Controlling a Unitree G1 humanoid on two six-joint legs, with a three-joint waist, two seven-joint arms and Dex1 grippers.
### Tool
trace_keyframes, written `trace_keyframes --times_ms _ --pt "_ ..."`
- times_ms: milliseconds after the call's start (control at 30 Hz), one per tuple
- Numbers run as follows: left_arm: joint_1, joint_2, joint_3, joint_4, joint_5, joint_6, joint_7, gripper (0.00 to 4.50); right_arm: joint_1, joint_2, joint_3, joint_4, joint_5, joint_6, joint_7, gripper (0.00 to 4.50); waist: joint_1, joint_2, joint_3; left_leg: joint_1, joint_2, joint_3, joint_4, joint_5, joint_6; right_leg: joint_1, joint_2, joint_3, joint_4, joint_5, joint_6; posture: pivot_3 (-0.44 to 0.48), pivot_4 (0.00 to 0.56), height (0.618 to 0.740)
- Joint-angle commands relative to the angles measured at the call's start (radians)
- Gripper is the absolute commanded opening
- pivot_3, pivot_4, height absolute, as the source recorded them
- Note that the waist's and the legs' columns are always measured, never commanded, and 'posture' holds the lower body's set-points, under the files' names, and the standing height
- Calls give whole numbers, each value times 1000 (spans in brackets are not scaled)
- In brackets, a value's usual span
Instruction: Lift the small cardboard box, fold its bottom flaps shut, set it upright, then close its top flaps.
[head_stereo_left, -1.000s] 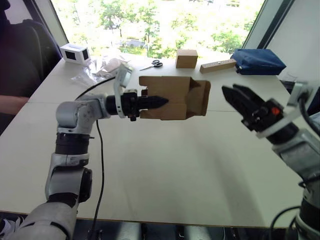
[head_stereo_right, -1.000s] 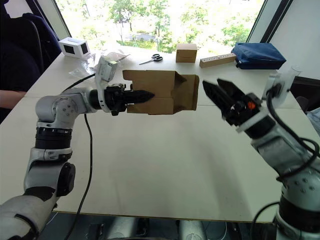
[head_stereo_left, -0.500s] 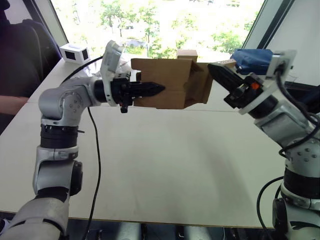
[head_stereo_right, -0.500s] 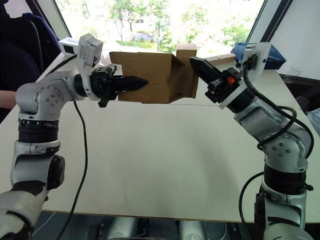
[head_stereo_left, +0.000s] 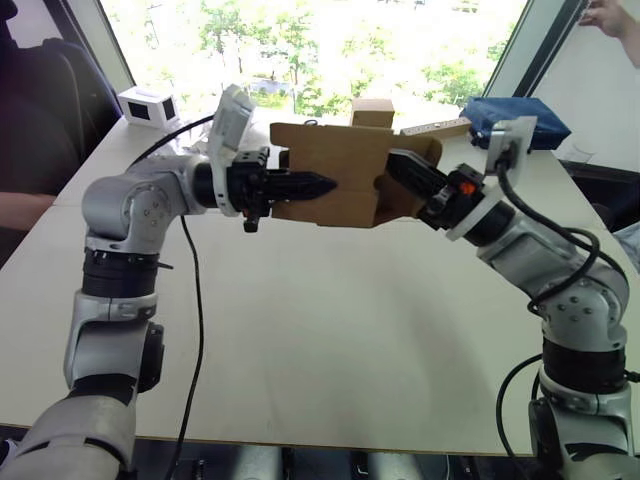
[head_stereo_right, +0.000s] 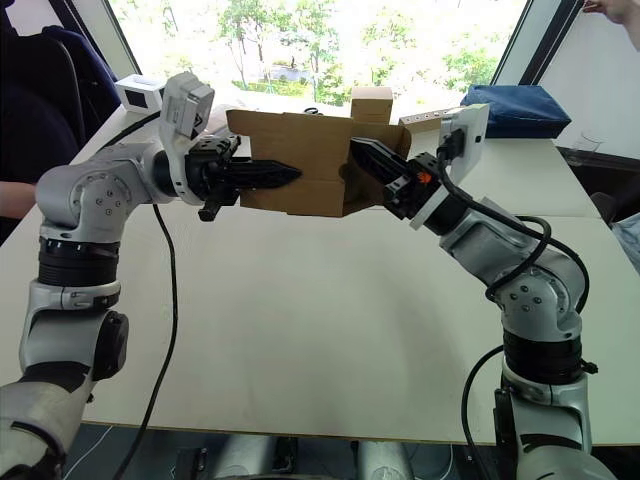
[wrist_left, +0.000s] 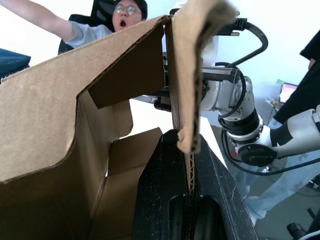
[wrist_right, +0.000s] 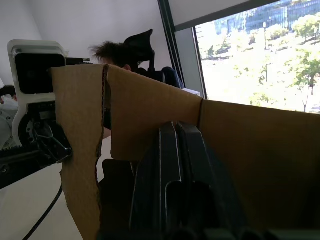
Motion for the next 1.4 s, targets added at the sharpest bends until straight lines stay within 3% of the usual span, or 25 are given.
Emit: trace_keyframes --times_ms 33,400,633,933,1067,1400 --pt "-25 10 -5 -26 -25 -9 -20 0 -38 22 9 -23 6 -1 30 9 -1 0 0 0 0 0 0 0 0 0 0 0 0 0 0 0 150 740" --pt "-27 16 -15 19 1 -37 -22 0 -58 46 23 -22 -30 7 57 9 -1 0 0 0 0 0 0 0 0 0 0 0 0 0 0 0 150 740" --pt "-32 29 -16 58 25 -74 -24 0 15 -24 -39 -100 9 43 54 9 0 0 0 0 0 0 0 0 0 0 0 0 0 0 0 0 150 740" --pt "-32 42 -21 71 25 -80 -44 0 273 -193 -222 -198 125 116 59 9 7 0 0 -1 0 0 0 0 0 0 0 0 -1 0 0 0 150 740" --pt "-38 33 -23 66 17 -74 -48 0 341 -193 -195 -197 67 87 69 9 0 0 0 -1 0 0 0 0 0 0 0 0 -2 0 0 0 150 740" --pt "-23 30 -28 4 -13 -28 -45 0 288 -134 -78 -175 -40 40 101 9 1 0 0 -1 1 0 0 0 0 0 1 0 -2 0 0 0 150 740"
